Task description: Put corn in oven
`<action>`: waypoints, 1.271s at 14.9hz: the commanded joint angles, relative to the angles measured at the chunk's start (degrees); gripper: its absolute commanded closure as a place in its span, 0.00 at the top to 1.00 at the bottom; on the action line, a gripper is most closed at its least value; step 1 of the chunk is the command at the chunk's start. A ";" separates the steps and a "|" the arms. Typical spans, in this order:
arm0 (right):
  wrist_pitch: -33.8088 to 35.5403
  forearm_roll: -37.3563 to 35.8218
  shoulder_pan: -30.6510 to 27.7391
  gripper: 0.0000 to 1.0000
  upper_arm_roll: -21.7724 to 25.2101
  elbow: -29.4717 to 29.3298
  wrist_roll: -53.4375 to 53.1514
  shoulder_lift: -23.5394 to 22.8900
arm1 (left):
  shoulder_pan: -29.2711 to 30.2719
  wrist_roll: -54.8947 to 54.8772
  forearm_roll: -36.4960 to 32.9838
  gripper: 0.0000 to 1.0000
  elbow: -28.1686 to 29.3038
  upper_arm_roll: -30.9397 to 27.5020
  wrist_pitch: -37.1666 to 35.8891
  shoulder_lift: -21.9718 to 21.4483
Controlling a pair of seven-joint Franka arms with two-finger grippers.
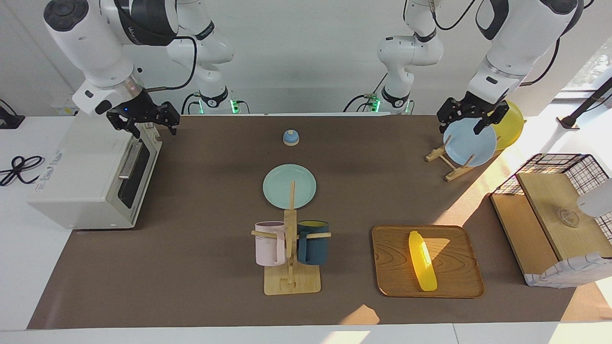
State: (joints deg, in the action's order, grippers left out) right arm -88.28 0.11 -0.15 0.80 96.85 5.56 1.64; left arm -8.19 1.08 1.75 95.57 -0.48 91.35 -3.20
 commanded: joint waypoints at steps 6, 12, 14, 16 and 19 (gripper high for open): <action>-1.98 -0.72 -1.08 1.00 -0.09 2.81 0.15 1.34 | 0.28 0.24 -1.04 1.00 1.37 0.12 1.38 -1.02; -13.91 -3.08 -5.56 0.00 0.08 15.10 3.58 5.82 | 0.11 0.42 -1.04 1.00 1.72 0.12 2.51 -1.02; -17.44 -5.28 -6.18 0.00 0.08 18.10 3.23 6.01 | -0.15 0.85 -1.04 1.00 2.16 0.12 3.31 -1.19; -19.91 -8.26 -6.80 0.00 0.08 20.22 3.23 5.66 | -0.16 0.86 -1.04 1.00 2.25 0.21 5.15 -1.10; -20.44 -14.23 -6.80 0.00 0.00 20.84 4.10 5.13 | -0.07 0.59 -0.95 1.00 2.16 0.21 5.69 -0.93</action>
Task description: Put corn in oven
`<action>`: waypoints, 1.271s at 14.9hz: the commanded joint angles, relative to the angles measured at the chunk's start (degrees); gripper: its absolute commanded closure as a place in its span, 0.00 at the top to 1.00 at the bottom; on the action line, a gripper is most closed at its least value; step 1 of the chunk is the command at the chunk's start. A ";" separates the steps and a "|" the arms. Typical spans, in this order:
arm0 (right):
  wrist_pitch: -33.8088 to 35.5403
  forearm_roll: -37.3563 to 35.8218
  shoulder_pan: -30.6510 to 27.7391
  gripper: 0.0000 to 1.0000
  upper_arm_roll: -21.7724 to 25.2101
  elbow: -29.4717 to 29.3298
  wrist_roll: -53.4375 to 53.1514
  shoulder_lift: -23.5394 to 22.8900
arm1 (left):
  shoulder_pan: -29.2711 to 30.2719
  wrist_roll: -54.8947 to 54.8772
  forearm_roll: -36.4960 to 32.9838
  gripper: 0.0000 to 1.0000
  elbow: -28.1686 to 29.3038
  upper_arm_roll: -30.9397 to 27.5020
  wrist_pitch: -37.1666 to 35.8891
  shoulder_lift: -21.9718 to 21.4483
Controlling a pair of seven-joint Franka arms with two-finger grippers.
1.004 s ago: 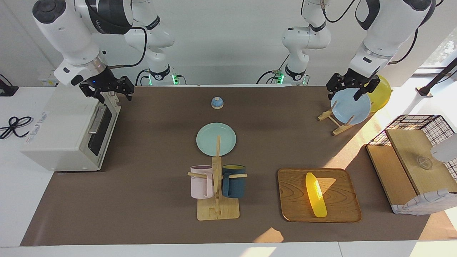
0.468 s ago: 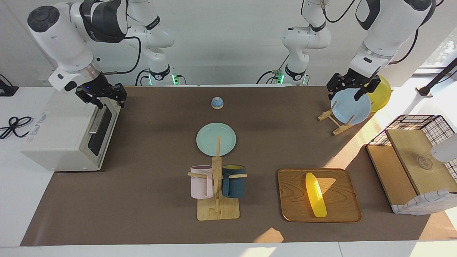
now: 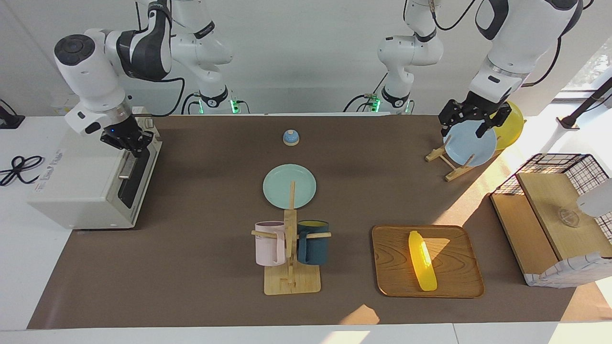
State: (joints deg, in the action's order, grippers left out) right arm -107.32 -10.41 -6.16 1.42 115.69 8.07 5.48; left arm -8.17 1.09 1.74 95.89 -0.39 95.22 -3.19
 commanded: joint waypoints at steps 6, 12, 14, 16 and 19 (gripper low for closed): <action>-2.54 -4.26 -2.18 0.00 -0.71 4.19 1.42 1.02 | -0.44 0.49 -0.60 1.00 0.97 0.22 2.16 1.60; -5.60 1.70 -0.09 0.00 -0.89 7.09 -2.70 0.06 | -0.53 0.41 -0.60 1.00 -3.59 0.22 4.80 9.49; -9.03 2.42 2.37 0.00 -0.89 9.03 -5.77 -0.47 | -0.44 0.41 -0.51 1.00 -9.54 0.22 4.71 16.07; -11.67 2.42 5.01 0.00 -0.80 9.12 -8.85 -2.83 | -0.27 0.41 -0.51 1.00 -15.35 0.22 4.89 22.14; -17.20 2.50 5.20 0.00 -0.89 10.08 -10.18 -6.70 | -0.18 0.32 -0.51 1.00 -21.08 0.31 7.60 29.36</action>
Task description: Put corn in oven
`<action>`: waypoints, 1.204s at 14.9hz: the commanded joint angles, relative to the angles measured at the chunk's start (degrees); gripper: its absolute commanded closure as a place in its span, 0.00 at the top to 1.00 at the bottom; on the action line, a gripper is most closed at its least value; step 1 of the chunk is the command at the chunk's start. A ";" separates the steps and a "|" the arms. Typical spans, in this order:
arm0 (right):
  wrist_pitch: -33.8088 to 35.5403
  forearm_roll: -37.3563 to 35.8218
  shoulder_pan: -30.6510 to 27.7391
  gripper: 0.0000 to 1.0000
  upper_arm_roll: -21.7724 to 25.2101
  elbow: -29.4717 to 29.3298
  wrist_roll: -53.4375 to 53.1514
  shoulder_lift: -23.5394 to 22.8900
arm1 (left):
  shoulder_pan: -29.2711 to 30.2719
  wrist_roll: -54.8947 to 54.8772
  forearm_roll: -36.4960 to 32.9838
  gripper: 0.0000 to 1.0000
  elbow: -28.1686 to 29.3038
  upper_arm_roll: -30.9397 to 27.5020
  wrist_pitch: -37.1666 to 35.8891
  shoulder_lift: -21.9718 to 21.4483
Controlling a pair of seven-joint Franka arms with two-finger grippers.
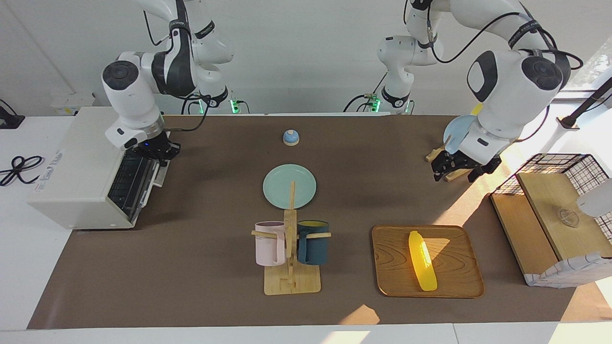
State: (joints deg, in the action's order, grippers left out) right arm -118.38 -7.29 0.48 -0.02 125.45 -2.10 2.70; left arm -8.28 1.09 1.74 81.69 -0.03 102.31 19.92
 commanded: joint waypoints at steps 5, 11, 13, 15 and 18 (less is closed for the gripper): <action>-18.98 4.21 -1.36 0.00 0.55 7.44 -0.45 -6.38 | -0.15 0.41 -0.43 1.00 -13.21 1.52 9.64 18.28; -20.57 9.84 2.85 0.00 0.20 6.31 -4.65 -8.77 | 0.46 -2.04 -0.25 1.00 -16.22 2.67 16.69 24.81; -18.83 9.84 4.69 0.00 0.28 3.51 -7.12 -9.47 | 0.46 -3.46 -0.25 1.00 -16.22 2.67 17.47 25.42; -11.73 9.84 5.05 0.00 0.20 -2.46 -7.47 -10.87 | 0.11 -3.55 -0.25 1.00 -15.95 2.67 18.89 26.48; -0.67 9.84 5.58 0.00 0.28 -10.37 -8.53 -11.05 | -0.07 -3.72 -0.25 1.00 -15.95 2.67 19.68 27.36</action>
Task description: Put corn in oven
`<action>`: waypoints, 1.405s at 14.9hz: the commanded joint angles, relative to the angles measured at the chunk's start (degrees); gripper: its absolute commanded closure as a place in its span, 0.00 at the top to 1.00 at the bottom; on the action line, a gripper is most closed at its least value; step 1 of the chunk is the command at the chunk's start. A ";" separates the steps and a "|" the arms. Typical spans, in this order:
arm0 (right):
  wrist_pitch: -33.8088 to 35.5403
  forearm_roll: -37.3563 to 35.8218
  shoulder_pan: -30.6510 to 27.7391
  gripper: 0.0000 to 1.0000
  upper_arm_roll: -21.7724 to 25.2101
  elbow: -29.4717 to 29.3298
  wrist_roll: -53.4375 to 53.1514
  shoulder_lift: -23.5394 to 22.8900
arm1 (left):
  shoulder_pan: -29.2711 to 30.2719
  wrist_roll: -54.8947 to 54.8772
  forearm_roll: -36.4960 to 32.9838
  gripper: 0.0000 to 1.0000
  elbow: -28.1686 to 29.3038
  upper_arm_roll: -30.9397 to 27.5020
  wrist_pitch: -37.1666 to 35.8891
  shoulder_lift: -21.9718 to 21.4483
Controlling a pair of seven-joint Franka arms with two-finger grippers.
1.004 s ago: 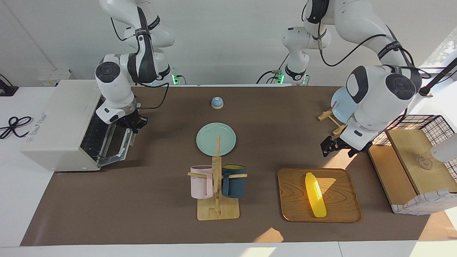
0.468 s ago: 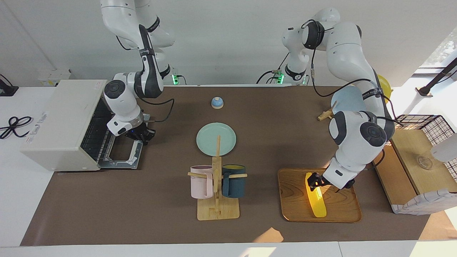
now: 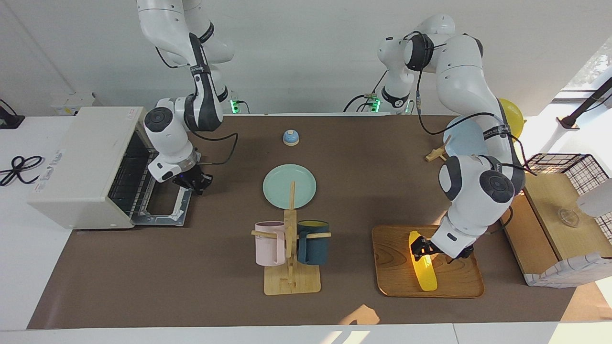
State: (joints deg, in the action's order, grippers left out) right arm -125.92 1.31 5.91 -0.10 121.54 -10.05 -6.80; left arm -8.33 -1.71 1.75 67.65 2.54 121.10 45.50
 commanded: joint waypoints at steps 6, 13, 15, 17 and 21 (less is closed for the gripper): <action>27.47 0.80 -0.46 0.31 0.45 -15.19 -0.41 4.85 | -0.28 -1.72 -0.87 0.91 -1.21 -0.08 1.06 1.70; 32.93 0.80 -1.34 0.58 0.81 -15.98 0.03 10.49 | -0.55 -1.81 -0.96 0.00 -0.24 -0.17 1.95 1.17; 32.58 0.80 -1.43 1.00 0.80 -16.25 0.21 10.40 | -0.64 -1.72 -0.44 0.00 -0.24 -0.17 1.07 0.91; 32.40 0.80 -1.51 1.00 0.89 -16.16 0.39 10.40 | -0.29 -1.80 -0.17 0.00 -0.41 -0.08 -2.43 -1.19; 32.41 0.80 -1.43 1.00 0.89 -16.16 0.39 10.40 | -0.64 -1.10 3.85 0.00 -0.24 -0.25 -10.44 -7.86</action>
State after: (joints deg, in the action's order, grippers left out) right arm -93.52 1.32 5.39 1.22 105.70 -10.07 3.76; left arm -8.71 -3.01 3.02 66.33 2.79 114.54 42.65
